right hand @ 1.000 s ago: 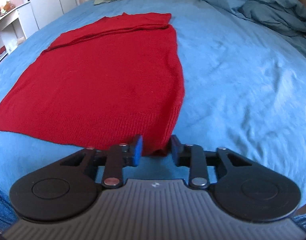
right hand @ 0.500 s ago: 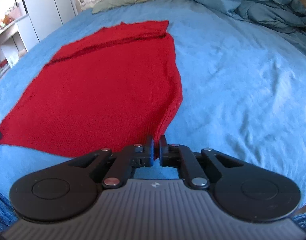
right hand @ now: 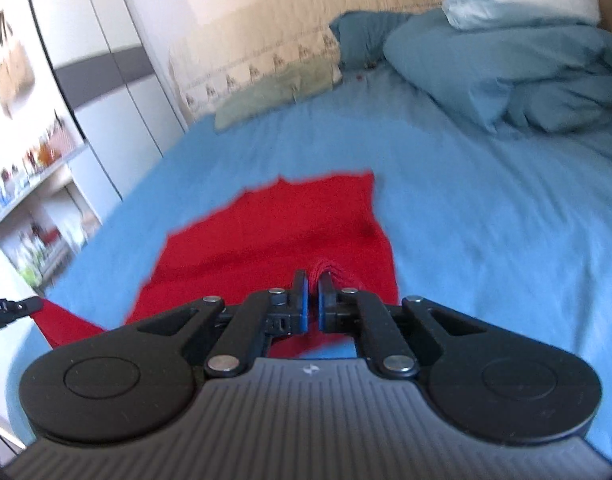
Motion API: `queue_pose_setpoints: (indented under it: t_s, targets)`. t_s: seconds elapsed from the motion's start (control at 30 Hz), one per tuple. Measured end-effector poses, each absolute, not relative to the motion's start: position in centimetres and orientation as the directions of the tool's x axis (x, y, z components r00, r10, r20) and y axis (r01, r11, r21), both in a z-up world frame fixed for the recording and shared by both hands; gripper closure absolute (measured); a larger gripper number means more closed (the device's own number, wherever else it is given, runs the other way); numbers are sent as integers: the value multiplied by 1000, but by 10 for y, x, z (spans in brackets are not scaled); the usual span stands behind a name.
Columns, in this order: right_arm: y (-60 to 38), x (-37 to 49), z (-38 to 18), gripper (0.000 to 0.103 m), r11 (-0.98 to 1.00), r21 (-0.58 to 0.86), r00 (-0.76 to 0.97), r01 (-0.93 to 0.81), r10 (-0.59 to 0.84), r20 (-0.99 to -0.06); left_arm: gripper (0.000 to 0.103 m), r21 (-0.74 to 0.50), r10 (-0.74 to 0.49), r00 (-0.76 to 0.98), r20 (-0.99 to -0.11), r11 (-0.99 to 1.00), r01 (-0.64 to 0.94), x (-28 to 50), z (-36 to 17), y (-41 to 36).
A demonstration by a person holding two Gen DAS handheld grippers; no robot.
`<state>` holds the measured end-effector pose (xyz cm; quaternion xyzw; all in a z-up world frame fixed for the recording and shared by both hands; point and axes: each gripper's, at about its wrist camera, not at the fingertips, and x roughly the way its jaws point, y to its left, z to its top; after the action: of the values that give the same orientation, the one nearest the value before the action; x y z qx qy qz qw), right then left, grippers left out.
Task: Fold small clothes
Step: 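Lift the hem with both grippers and fold it toward the collar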
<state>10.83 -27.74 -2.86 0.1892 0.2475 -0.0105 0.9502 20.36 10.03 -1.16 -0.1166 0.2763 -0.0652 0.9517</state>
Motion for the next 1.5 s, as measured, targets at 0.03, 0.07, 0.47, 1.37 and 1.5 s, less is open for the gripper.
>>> queue_pose_setpoints:
  t_s: [0.03,0.07,0.47,1.37,1.5]
  targets:
    - [-283,128,-19,83,924,366,883,111,78,-464,99,-261,-181,845,-503,964,52,222,-5,99]
    - [-288,148,-12,83,919,378,886,113,80,-458,99,-263,-173,851,-497,964,42,247,2,97]
    - [-335,440,-85,83,903,355,819,244,5,-573,99,-184,-33,793,-608,978,-100,527,-84,52]
    - [-255,405,-175,0,985,90,684,147,-35,-728,26,-33,-71,618,-783,997,73,456,-168,26]
    - [-285,385,-186,0,968,168,694,187,-9,-720,26,-20,-66,609,-790,996,83,461,-163,23]
